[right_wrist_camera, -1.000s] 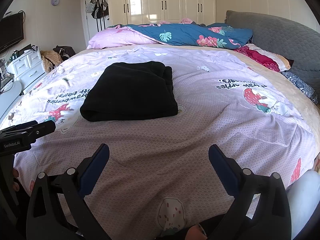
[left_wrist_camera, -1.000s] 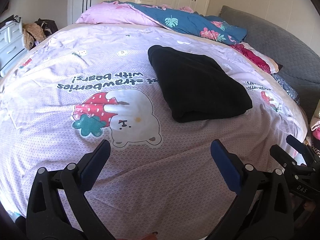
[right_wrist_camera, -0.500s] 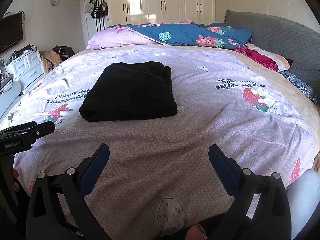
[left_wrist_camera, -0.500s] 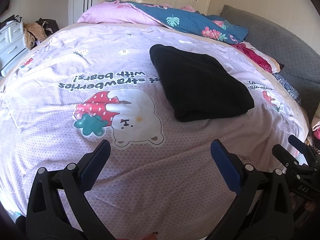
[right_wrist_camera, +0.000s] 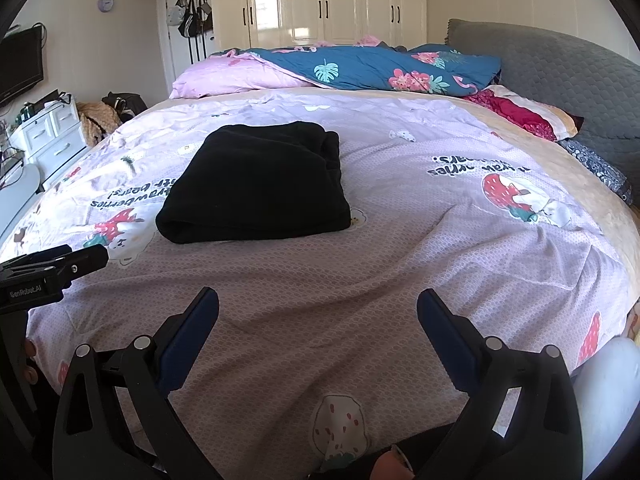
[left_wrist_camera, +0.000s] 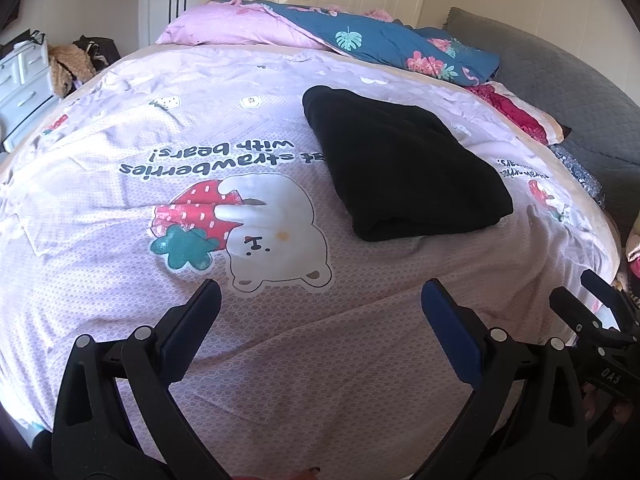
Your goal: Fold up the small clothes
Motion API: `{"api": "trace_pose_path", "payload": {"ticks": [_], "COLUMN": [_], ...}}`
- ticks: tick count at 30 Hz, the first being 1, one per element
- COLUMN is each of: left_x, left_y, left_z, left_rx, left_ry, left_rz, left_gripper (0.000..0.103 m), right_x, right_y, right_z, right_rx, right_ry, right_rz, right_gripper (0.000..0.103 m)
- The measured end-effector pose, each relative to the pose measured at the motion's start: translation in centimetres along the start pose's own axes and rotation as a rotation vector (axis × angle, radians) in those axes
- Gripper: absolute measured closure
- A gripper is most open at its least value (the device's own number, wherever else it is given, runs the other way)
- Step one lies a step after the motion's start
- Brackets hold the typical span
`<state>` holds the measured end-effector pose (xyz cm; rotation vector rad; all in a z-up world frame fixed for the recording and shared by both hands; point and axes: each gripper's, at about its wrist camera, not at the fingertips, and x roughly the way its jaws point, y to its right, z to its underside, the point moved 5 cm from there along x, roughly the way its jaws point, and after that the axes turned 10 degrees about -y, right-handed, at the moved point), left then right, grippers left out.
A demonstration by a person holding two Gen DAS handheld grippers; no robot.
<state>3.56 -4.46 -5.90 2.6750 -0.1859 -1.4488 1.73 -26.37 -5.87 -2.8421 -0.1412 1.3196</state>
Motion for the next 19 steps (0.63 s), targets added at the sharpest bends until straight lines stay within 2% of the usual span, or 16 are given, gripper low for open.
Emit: {"api": "trace_pose_path", "payload": {"ticks": [7, 9, 11, 12, 15, 17, 19], "left_x": [0.2, 0.2, 0.1, 0.1, -0.1, -0.4, -0.9], "left_y": [-0.3, -1.0, -3.0, -4.4, -11.9, -18.5, -26.5], "left_z": [0.1, 0.0, -0.5, -0.9, -2.9, -4.4, -5.7], "left_rx": [-0.006, -0.024, -0.070, -0.091, -0.196, -0.279, -0.392], "left_ry": [-0.010, -0.015, -0.010, -0.011, -0.001, 0.014, 0.029], "left_rz": [-0.010, 0.000, 0.013, 0.004, -0.084, -0.199, -0.325], "left_gripper": [0.009, 0.009, 0.009, 0.009, 0.009, 0.009, 0.009], "right_x": [0.0, -0.6, -1.4, -1.8, -3.5, -4.6, -6.0], "right_y": [0.4, 2.0, 5.7, 7.7, 17.9, 24.7, 32.7], "right_z": [0.0, -0.1, -0.1, 0.0, 1.9, 4.4, 8.7], "right_rx": [0.029, 0.089, 0.209, 0.263, 0.475, 0.617, 0.762], "right_ry": [-0.004, 0.009, 0.029, 0.037, 0.031, 0.011, -0.049], "right_rz": [0.012, 0.030, 0.067, 0.106, 0.344, 0.498, 0.714], "right_gripper": [0.004, 0.004, 0.004, 0.004, 0.004, 0.004, 0.004]}}
